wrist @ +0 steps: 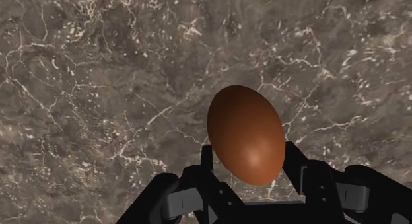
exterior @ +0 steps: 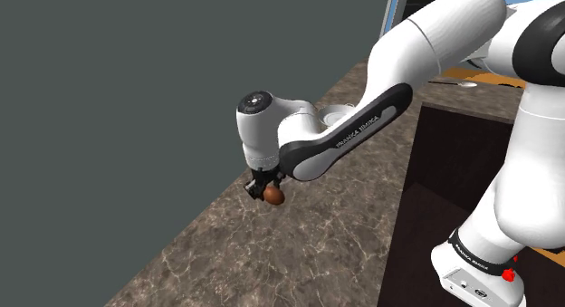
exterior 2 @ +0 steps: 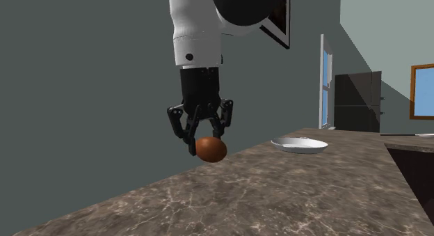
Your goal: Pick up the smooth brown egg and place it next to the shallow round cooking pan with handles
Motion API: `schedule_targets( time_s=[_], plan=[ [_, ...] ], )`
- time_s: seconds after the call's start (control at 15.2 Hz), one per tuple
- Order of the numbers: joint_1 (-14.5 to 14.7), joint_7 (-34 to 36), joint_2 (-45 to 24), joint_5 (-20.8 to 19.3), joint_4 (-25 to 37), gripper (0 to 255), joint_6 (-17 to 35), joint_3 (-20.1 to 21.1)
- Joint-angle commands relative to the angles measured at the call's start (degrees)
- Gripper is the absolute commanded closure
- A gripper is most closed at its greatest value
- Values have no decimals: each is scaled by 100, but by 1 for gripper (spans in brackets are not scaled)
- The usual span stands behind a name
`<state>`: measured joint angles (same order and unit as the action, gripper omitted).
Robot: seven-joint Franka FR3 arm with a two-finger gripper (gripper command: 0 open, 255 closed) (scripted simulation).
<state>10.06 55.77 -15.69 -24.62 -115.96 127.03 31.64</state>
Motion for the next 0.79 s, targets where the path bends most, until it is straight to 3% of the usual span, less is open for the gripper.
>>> schedule_targets(
  time_s=[0.0,0.73],
  plan=[
    [-123,-152,171,94,-175,255,67,-3],
    [-1178,-1902,1431,796,-1715,255,939,-472]
  ],
)
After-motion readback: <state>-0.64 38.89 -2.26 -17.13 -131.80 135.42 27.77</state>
